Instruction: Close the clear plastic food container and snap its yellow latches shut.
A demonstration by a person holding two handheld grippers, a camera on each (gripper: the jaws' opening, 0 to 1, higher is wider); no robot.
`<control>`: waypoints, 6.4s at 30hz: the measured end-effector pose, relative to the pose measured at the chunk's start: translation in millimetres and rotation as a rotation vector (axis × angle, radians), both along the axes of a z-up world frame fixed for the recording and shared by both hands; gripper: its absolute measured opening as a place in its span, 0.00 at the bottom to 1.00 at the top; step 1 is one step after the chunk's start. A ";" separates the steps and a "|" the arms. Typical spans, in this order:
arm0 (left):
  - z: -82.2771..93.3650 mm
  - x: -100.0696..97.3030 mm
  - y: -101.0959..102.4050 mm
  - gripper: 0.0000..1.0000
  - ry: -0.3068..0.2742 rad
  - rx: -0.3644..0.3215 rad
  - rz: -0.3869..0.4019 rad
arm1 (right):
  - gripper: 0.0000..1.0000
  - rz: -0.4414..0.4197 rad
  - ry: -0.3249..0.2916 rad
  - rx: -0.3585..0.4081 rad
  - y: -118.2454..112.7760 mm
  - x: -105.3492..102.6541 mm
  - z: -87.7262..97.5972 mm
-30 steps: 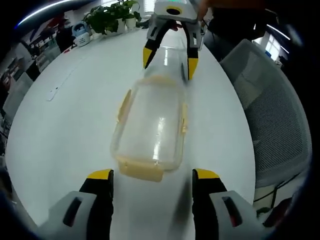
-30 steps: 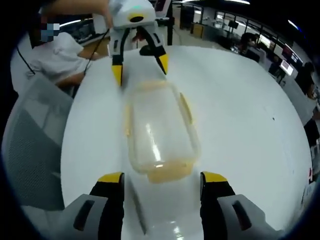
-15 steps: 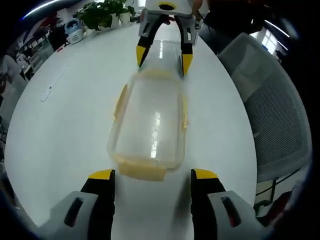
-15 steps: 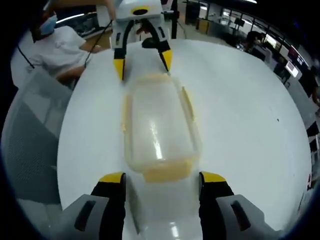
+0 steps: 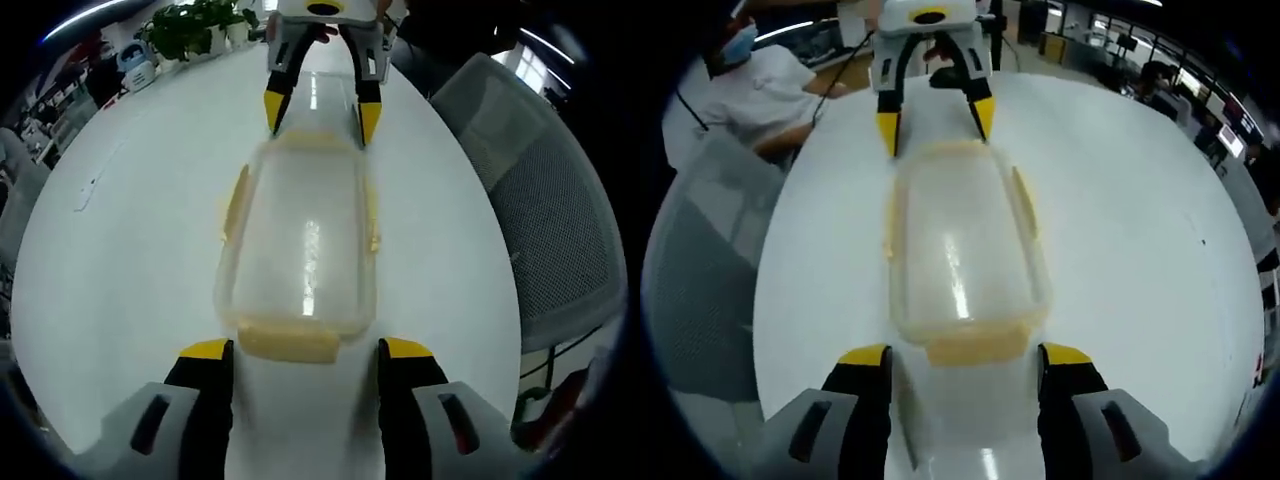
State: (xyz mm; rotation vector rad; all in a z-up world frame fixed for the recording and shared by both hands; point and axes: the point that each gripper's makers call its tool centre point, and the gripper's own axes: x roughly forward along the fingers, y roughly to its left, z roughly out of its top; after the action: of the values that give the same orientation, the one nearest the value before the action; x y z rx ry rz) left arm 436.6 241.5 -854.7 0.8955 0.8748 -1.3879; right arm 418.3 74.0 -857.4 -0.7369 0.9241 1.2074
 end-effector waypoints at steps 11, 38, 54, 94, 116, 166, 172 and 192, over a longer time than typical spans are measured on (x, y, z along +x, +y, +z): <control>-1.5 2.2 -6.9 0.54 0.002 0.006 -0.035 | 0.56 0.014 0.009 -0.003 6.6 2.6 -5.0; -4.5 0.3 -7.1 0.48 -0.006 0.034 -0.067 | 0.40 0.070 0.001 -0.046 4.9 1.9 -3.3; -1.6 -0.6 -2.2 0.39 -0.010 0.044 -0.082 | 0.39 0.098 0.005 -0.069 5.2 -2.9 -2.7; 3.8 -15.8 -2.0 0.38 -0.007 0.079 -0.084 | 0.39 0.109 0.032 -0.073 7.5 -17.6 6.3; 30.6 -22.4 -9.1 0.38 -0.015 0.087 -0.087 | 0.39 0.127 0.035 -0.073 0.8 -24.1 32.7; 84.7 -13.4 -77.8 0.38 -0.044 0.068 -0.086 | 0.38 0.152 0.015 -0.113 -68.2 -14.2 86.3; 84.3 -13.8 -87.9 0.38 -0.042 0.065 -0.084 | 0.38 0.155 0.020 -0.123 -80.0 -15.3 86.7; 85.6 -14.7 -139.3 0.38 -0.038 0.043 -0.087 | 0.38 0.151 0.026 -0.147 -130.8 -16.3 87.1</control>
State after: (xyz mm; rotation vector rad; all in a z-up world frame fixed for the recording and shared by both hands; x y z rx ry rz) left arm 422.0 102.2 -769.1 0.9993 0.8479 -1.4265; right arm 402.0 -56.8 -770.3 -0.9241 1.0001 1.2934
